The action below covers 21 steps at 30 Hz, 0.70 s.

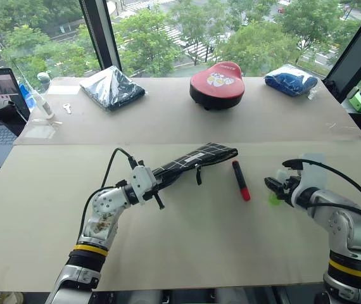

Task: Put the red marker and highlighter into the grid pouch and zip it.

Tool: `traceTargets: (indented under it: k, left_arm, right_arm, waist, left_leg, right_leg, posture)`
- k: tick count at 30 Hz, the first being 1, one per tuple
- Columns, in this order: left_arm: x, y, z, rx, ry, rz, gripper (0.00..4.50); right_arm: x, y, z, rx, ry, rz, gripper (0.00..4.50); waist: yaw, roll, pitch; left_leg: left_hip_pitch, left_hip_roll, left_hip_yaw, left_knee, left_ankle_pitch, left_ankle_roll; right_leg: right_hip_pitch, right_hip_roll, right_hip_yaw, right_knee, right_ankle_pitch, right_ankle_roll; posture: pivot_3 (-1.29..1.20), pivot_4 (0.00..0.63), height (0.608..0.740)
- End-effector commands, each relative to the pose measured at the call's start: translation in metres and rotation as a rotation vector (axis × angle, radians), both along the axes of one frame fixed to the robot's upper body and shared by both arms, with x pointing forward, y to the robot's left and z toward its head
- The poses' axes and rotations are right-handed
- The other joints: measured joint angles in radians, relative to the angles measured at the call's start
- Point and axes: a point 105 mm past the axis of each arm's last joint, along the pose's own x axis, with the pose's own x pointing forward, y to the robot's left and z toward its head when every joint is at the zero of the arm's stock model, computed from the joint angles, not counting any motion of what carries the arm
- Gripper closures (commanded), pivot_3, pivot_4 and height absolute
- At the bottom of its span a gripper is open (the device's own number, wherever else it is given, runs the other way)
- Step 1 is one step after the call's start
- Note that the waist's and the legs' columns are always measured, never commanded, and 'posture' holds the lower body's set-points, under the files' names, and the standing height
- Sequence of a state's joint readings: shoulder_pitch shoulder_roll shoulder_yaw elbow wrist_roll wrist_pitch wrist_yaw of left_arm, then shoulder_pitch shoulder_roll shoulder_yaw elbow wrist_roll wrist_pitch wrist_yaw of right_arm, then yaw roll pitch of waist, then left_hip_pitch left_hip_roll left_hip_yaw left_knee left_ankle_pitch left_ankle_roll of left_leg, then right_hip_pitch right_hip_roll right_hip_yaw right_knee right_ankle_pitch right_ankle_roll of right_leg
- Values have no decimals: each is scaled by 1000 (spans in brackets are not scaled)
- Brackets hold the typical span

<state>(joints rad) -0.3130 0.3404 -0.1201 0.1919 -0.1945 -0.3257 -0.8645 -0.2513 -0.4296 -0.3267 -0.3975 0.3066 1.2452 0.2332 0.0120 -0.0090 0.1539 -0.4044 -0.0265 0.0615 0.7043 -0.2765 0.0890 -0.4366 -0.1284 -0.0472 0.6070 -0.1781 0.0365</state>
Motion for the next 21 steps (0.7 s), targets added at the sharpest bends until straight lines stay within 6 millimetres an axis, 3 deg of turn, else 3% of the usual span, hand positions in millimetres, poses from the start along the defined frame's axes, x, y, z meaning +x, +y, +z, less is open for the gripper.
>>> traceTargets:
  k: [1, 7, 11, 16, 18, 21]
  left_arm:
    - [-1, 5, 12, -17, -52, 18, 4500]
    - [-3, 6, 13, -16, -55, 22, 4500]
    - [-2, 7, 16, -14, -61, 25, 4500]
    - [-3, 8, 17, -15, -66, 27, 4500]
    - [-3, 9, 18, -16, -67, 27, 4500]
    - [-2, 9, 19, -16, -69, 27, 4500]
  right_arm:
    - [-6, -1, -11, -46, 27, 0, 884]
    - [-8, -8, -18, -74, 40, -11, 884]
    - [-6, -3, -15, -129, 18, 33, 1875]
    - [0, 2, -6, -100, -36, 58, 3443]
    - [4, -1, -1, -111, -58, 51, 3436]
    - [19, -7, 26, -157, -195, 55, 3436]
  waist:
    - [0, 0, 0]
    - [2, 0, 0]
    - [1, 0, 0]
    - [1, 0, 0]
    - [0, 0, 0]
    - [-1, 0, 0]
  left_leg:
    - [0, 0, 0, 0, 0, 0]
    - [1, 0, 0, 0, 0, 0]
    - [2, 0, 0, 0, 0, 0]
    - [2, 0, 0, 1, 0, 0]
    - [2, 0, 0, 1, 0, 0]
    - [2, 0, 0, 1, 0, 0]
  right_leg:
    - [0, 0, 0, 0, 0, 0]
    - [2, 0, 0, 0, 0, 0]
    - [2, 0, 0, 0, 0, 1]
    - [3, 0, 0, 0, 0, 1]
    - [3, 0, 0, 0, 0, 1]
    - [3, 0, 0, 0, 0, 0]
  posture:
    - [0, 150, 740]
    - [0, 150, 740]
    - [0, 150, 740]
    - [0, 150, 740]
    - [0, 150, 740]
    - [0, 150, 740]
